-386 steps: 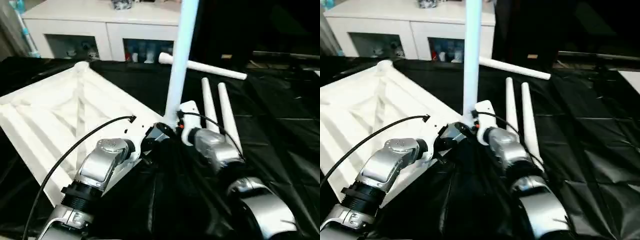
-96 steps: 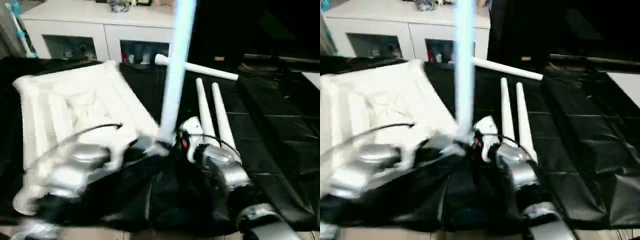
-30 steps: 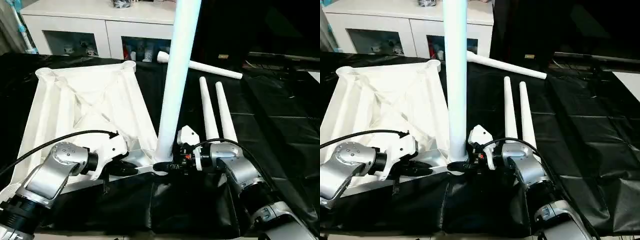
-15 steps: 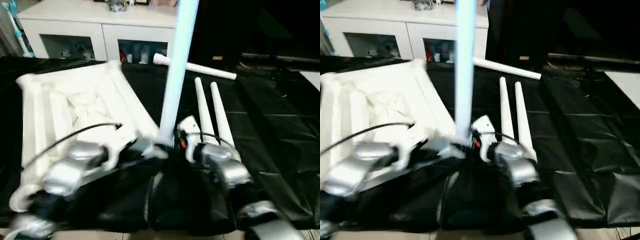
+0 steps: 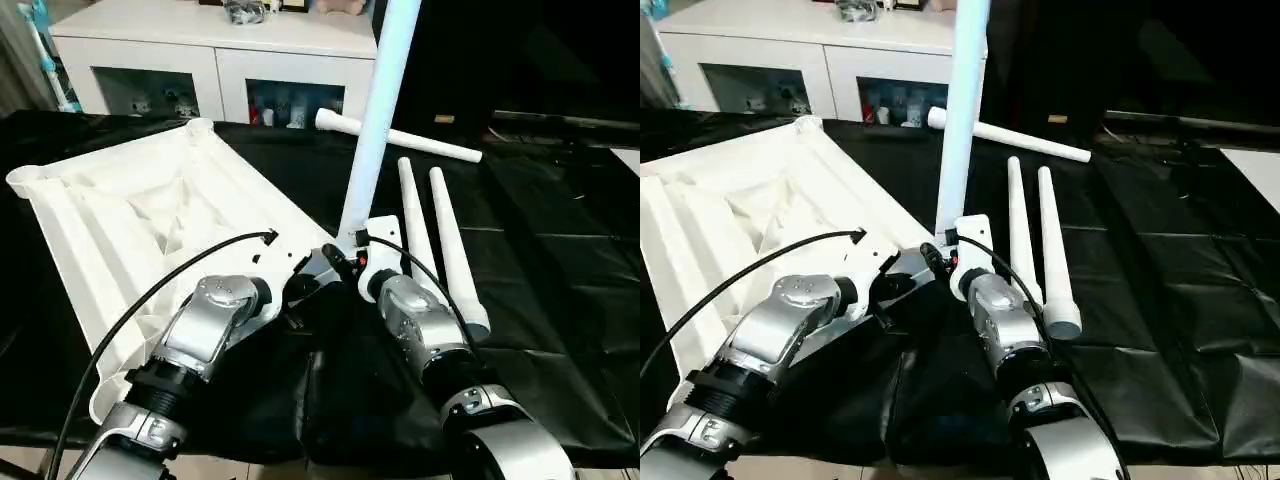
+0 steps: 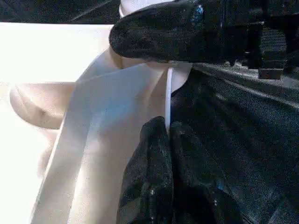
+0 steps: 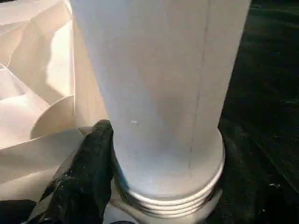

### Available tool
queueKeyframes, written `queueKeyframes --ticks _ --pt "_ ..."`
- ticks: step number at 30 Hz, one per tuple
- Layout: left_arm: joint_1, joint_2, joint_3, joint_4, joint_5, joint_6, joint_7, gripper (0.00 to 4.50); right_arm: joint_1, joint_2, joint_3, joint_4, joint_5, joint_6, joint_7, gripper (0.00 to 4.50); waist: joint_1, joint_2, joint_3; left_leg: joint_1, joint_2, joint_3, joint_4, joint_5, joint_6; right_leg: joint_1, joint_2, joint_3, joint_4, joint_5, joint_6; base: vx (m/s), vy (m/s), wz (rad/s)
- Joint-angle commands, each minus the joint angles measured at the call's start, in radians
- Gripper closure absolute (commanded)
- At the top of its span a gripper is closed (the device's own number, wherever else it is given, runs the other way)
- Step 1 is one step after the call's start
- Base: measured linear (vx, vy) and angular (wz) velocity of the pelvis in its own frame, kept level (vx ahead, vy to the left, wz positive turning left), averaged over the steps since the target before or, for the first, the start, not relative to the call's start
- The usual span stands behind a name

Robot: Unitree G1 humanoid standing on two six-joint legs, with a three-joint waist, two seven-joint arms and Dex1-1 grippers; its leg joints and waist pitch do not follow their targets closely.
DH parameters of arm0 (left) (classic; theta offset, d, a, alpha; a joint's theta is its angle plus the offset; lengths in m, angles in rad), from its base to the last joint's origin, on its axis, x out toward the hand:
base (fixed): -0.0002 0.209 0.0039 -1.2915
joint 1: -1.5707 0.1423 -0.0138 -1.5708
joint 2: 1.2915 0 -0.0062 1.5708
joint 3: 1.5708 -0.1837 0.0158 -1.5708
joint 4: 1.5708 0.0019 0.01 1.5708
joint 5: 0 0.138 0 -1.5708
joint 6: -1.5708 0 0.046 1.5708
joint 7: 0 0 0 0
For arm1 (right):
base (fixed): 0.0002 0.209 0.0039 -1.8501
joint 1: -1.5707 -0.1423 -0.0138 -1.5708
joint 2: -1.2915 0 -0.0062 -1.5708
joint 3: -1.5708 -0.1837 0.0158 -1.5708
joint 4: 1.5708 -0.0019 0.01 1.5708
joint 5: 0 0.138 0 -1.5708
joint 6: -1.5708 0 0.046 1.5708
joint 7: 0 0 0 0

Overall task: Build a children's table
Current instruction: Rotate leg to tighten

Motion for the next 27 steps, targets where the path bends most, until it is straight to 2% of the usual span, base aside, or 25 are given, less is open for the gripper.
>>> queueKeyframes --ticks 1,2,3,4,6,8,9,10,11,13,16,17,20,23,27 --pt "0.018 0.008 -0.038 0.086 0.052 0.026 0.018 4.5 0.009 0.065 0.056 0.003 0.014 0.004 0.111 1.05 -0.001 0.011 -0.037 -0.001 0.031 -0.01 -0.077 -0.257 -0.008 0.029 -0.06 0.042 -0.087 -0.167 -0.146 0.0 0.0 0.0" --pt "0.019 0.013 -0.041 0.085 0.052 0.021 0.011 4.5 0.007 0.063 0.058 0.005 0.012 0.002 0.119 1.05 -0.005 0.011 -0.036 -0.002 0.031 -0.01 -0.078 -0.255 -0.004 0.028 -0.06 0.043 -0.088 -0.168 -0.148 0.0 0.0 0.0" --pt "0.026 0.028 -0.051 0.075 0.048 0.002 -0.019 4.5 0.005 0.055 0.062 -0.001 0.009 -0.003 0.13 0.82 -0.007 0.01 -0.036 -0.003 0.032 -0.011 -0.079 -0.251 -0.004 0.03 -0.061 0.043 -0.087 -0.168 -0.149 0.0 0.0 0.0" --pt "0.039 0.063 -0.074 0.054 0.059 -0.06 -0.063 4.5 0.0 0.027 0.082 -0.006 -0.02 -0.029 0.141 0.82 -0.006 0.007 -0.035 -0.005 0.032 -0.012 -0.079 -0.244 0.0 0.03 -0.062 0.042 -0.09 -0.177 -0.148 0.0 0.0 0.0" --pt "0.044 0.082 -0.089 0.046 0.07 -0.103 -0.084 4.5 -0.004 0.012 0.093 -0.005 -0.037 -0.044 0.143 0.64 -0.009 0.01 -0.038 -0.008 0.033 -0.013 -0.078 -0.228 -0.001 0.032 -0.063 0.043 -0.087 -0.16 -0.149 0.0 0.0 0.0" --pt "0.055 0.111 -0.095 0.023 0.064 -0.114 -0.121 4.5 -0.005 -0.015 0.103 -0.01 -0.041 -0.067 0.205 0.64 -0.01 0.01 -0.04 -0.004 0.033 -0.008 -0.073 -0.196 0.002 0.032 -0.059 0.042 -0.079 -0.084 -0.172 0.0 0.0 0.0" --pt "0.055 0.111 -0.095 0.023 0.064 -0.114 -0.121 4.5 -0.005 -0.015 0.103 -0.01 -0.041 -0.067 0.205 0.64 -0.011 0.009 -0.041 -0.006 0.032 -0.008 -0.072 -0.189 0.006 0.035 -0.059 0.042 -0.077 -0.068 -0.176 0.0 0.0 0.0" --pt "0.065 0.129 -0.091 0.003 0.049 -0.104 -0.149 4.5 -0.003 -0.034 0.108 -0.019 -0.033 -0.076 0.266 0.64 -0.012 0.006 -0.041 -0.006 0.033 -0.006 -0.07 -0.175 0.015 0.036 -0.059 0.042 -0.074 -0.037 -0.187 0.0 0.0 0.0" --pt "0.078 0.156 -0.093 -0.02 0.032 -0.132 -0.198 4.5 0.005 -0.059 0.12 -0.035 -0.028 -0.086 0.348 0.64 -0.01 0.009 -0.04 -0.007 0.033 -0.007 -0.07 -0.171 0.025 0.037 -0.059 0.04 -0.074 -0.03 -0.194 0.0 0.0 0.0" --pt "0.101 0.201 -0.097 -0.062 -0.002 -0.161 -0.288 4.5 0.023 -0.1 0.143 -0.065 -0.022 -0.102 0.472 0.64 -0.011 0.008 -0.041 -0.006 0.034 -0.005 -0.068 -0.163 0.033 0.037 -0.059 0.041 -0.073 -0.015 -0.201 0.0 0.0 0.0" --pt "0.137 0.26 -0.097 -0.13 -0.056 -0.178 -0.406 4.5 0.064 -0.161 0.182 -0.137 0.008 -0.103 0.649 0.64 -0.007 0.011 -0.042 -0.003 0.037 -0.002 -0.063 -0.12 0.058 0.039 -0.053 0.04 -0.062 0.086 -0.228 0.0 0.0 0.0" --pt "0.143 0.27 -0.095 -0.143 -0.064 -0.179 -0.422 4.5 0.074 -0.173 0.187 -0.157 0.021 -0.092 0.688 0.64 -0.003 0.013 -0.043 0.003 0.039 -0.001 -0.062 -0.122 0.06 0.035 -0.052 0.04 -0.062 0.101 -0.239 0.0 0.0 0.0" --pt "0.154 0.305 -0.099 -0.184 -0.073 -0.176 -0.457 4.5 0.091 -0.203 0.195 -0.202 0.048 -0.056 0.774 0.64 0.004 0.012 -0.04 0.003 0.041 0.0 -0.066 -0.135 0.055 0.038 -0.053 0.04 -0.064 0.074 -0.24 0.0 0.0 0.0" --pt "0.176 0.354 -0.098 -0.255 -0.124 -0.134 -0.539 4.5 0.118 -0.252 0.232 -0.26 0.062 -0.038 0.909 0.64 0.006 0.011 -0.039 0.002 0.041 -0.001 -0.067 -0.149 0.046 0.039 -0.051 0.038 -0.064 0.043 -0.239 0.0 0.0 0.0" --pt "0.181 0.373 -0.101 -0.259 -0.127 -0.128 -0.56 4.5 0.127 -0.275 0.258 -0.268 0.044 -0.048 0.953 0.64 0.005 0.009 -0.038 0.002 0.038 0.001 -0.066 -0.14 0.043 0.038 -0.053 0.039 -0.066 0.032 -0.242 0.0 0.0 0.0"
